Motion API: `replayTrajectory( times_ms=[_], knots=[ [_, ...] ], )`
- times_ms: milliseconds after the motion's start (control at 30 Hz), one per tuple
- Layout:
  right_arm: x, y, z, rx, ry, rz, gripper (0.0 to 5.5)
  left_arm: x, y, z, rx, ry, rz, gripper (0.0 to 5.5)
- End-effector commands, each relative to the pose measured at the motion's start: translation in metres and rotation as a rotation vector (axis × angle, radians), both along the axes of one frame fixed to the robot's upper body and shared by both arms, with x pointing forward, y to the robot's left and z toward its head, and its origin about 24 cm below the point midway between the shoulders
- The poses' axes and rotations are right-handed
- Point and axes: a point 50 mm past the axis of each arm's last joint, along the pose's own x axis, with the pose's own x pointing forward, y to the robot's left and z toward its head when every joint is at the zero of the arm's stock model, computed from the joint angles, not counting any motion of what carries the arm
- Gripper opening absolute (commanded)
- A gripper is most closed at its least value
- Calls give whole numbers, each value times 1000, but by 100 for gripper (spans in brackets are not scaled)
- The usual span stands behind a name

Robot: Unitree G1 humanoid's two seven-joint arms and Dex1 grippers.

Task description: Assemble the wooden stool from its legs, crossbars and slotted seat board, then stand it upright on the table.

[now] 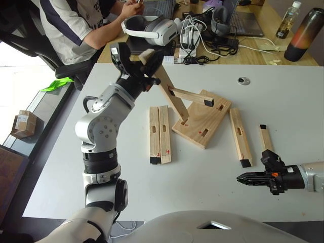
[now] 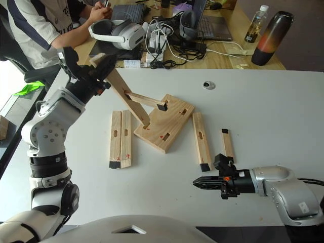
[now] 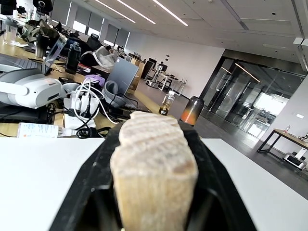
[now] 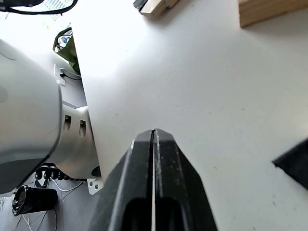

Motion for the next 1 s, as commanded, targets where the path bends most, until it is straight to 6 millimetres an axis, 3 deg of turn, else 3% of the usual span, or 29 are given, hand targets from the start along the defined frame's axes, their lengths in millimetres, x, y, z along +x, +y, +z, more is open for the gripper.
replayTrajectory(
  times_ms=[33, 267, 433, 667, 1000],
  knots=[
    [1, -10, 0, -32, -15, -31, 0, -1, -4, -14, 17, 34, -6, 102],
    [6, -6, 3, -35, -47, -24, 0, 5, -2, -33, 95, 26, 52, 102],
    [6, -4, 2, -38, -55, -25, 0, 8, 1, -22, 24, -18, 84, 102],
    [10, 0, 0, -36, -77, -27, 0, 14, 5, -16, 83, -98, 106, 102],
    [13, 1, 1, -37, -88, -31, 0, 11, -7, -28, 101, -109, -40, 102]
  ],
)
